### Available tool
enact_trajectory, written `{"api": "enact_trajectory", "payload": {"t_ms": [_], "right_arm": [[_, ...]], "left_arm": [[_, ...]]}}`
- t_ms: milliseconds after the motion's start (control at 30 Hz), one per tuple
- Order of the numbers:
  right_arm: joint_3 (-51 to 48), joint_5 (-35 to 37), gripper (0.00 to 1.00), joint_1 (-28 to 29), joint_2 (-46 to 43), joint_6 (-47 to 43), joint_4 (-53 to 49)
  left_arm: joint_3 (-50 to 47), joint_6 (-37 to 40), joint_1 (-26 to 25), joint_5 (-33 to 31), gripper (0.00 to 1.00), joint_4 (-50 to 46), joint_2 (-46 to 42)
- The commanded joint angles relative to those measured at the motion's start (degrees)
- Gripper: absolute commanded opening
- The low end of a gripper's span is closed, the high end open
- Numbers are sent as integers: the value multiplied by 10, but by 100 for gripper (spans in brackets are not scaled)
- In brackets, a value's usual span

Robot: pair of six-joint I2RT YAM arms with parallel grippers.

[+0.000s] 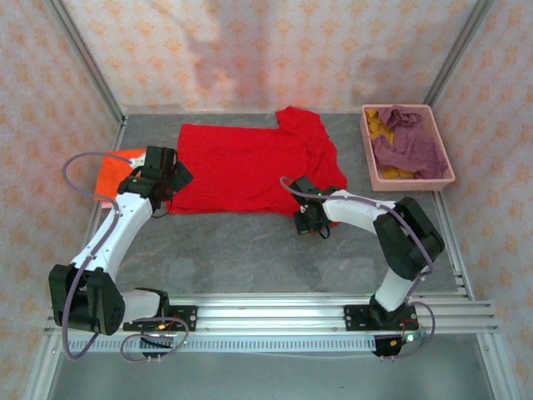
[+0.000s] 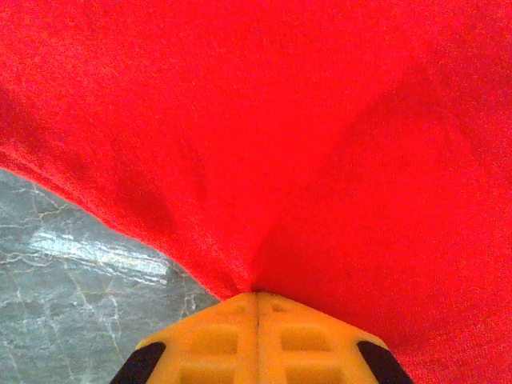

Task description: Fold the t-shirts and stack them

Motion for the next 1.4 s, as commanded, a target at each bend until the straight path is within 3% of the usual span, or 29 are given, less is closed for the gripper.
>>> {"api": "enact_trajectory", "payload": {"t_ms": [0, 200, 467, 500, 567, 700, 867, 1000, 1067, 1100, 1133, 1367], "right_arm": [[-4, -17, 0, 2, -60, 21, -29], [-29, -59, 0, 17, -130, 57, -56], [-44, -27, 0, 31, -169, 100, -79], [-43, 6, 11, 31, -164, 100, -86], [-27, 39, 43, 31, -143, 84, -103], [0, 45, 51, 29, -91, 78, -96], [28, 45, 47, 26, -21, 74, -88], [21, 40, 37, 24, 7, 69, -74], [19, 46, 19, 24, 15, 66, -75], [17, 47, 4, 24, 12, 67, -77], [15, 46, 0, 24, 7, 69, -80], [11, -24, 0, 45, -76, 79, -147]], "left_arm": [[-7, 3, 5, -13, 100, -3, 0], [-13, -2, 6, -3, 100, 7, 0], [-10, -1, 6, 12, 100, 13, 9], [-8, 0, 6, 11, 100, 12, 11], [-7, 0, 6, 14, 100, 14, 12], [-4, -3, 6, 21, 100, 14, 11], [-16, -12, 6, 20, 100, 16, -5], [-22, -9, 6, 18, 100, 13, -13], [-21, -5, 6, 14, 100, 10, -11], [-18, -4, 6, 12, 100, 8, -8], [-15, -3, 6, 12, 100, 7, -3], [-14, -5, 6, 15, 100, -1, 1]]}}
